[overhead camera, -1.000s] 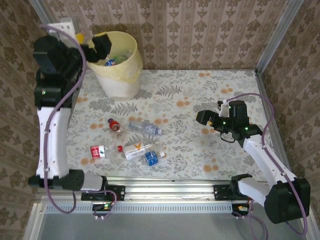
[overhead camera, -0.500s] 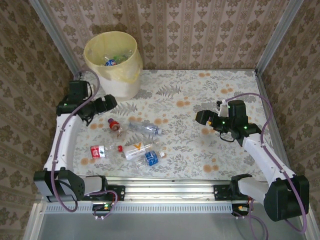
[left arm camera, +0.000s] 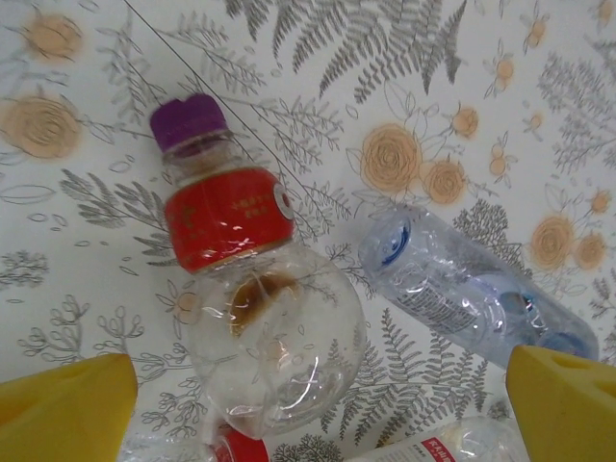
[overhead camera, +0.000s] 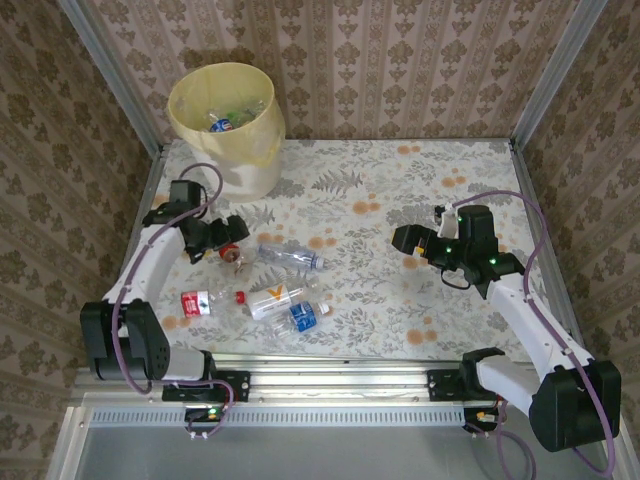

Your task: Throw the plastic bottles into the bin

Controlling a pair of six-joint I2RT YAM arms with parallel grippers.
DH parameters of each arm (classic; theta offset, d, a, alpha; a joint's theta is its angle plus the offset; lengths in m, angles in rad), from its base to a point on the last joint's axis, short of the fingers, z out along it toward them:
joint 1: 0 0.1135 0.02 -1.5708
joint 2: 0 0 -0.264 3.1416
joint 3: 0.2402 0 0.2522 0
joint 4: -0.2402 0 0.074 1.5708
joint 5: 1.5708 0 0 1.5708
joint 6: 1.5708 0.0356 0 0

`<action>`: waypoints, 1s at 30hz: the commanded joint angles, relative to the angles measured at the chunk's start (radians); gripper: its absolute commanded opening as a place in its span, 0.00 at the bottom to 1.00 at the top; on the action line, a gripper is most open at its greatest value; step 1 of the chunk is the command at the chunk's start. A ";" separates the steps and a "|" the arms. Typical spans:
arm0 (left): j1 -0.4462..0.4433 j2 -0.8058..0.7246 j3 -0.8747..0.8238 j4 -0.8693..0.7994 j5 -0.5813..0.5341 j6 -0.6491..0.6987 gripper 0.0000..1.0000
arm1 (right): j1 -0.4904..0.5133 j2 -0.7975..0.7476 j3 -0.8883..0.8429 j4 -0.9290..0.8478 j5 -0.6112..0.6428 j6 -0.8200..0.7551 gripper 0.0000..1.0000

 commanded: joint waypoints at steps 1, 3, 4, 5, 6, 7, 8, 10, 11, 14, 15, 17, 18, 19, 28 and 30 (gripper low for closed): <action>-0.025 0.032 -0.019 0.022 -0.001 -0.006 0.98 | -0.005 -0.026 -0.016 -0.005 -0.005 -0.006 1.00; -0.036 0.050 -0.026 0.020 -0.014 -0.003 0.99 | -0.005 -0.026 -0.015 -0.009 -0.003 -0.009 1.00; -0.040 0.059 -0.030 0.018 -0.027 -0.002 0.99 | -0.005 -0.027 -0.016 -0.010 -0.003 -0.011 1.00; -0.043 0.067 -0.036 0.016 -0.039 -0.004 0.99 | -0.005 -0.024 -0.016 -0.010 -0.003 -0.012 1.00; -0.045 0.073 -0.041 0.018 -0.045 -0.005 0.99 | -0.005 -0.025 -0.017 -0.010 -0.003 -0.012 1.00; -0.046 0.081 -0.048 0.021 -0.052 -0.006 0.99 | -0.005 -0.025 -0.018 -0.009 -0.003 -0.012 1.00; -0.048 0.088 -0.052 0.020 -0.059 -0.006 0.99 | -0.005 -0.025 -0.017 -0.007 -0.003 -0.011 1.00; -0.051 0.101 -0.058 0.015 -0.082 -0.005 1.00 | -0.005 -0.025 -0.017 -0.007 -0.003 -0.011 1.00; -0.052 0.107 -0.063 0.018 -0.086 -0.005 1.00 | -0.005 -0.025 -0.018 -0.008 -0.004 -0.013 1.00; -0.053 0.133 -0.070 0.042 -0.080 -0.010 1.00 | -0.005 -0.022 -0.022 -0.002 -0.002 -0.012 1.00; -0.053 0.144 -0.072 0.047 -0.079 -0.011 1.00 | -0.005 -0.019 -0.023 0.001 -0.006 -0.013 1.00; -0.054 0.159 -0.073 0.059 -0.080 -0.014 1.00 | -0.005 -0.017 -0.024 0.010 -0.012 -0.009 1.00; -0.054 0.165 -0.073 0.062 -0.082 -0.014 1.00 | -0.005 -0.018 -0.025 0.013 -0.013 -0.007 1.00; -0.054 0.171 -0.074 0.063 -0.088 -0.014 1.00 | -0.005 -0.020 -0.025 0.012 -0.013 -0.006 1.00; -0.044 0.208 -0.079 0.101 -0.086 -0.033 0.96 | -0.007 -0.013 -0.023 0.009 -0.011 -0.016 1.00; -0.044 0.218 -0.079 0.102 -0.084 -0.034 0.94 | -0.006 -0.011 -0.025 0.015 -0.012 -0.015 1.00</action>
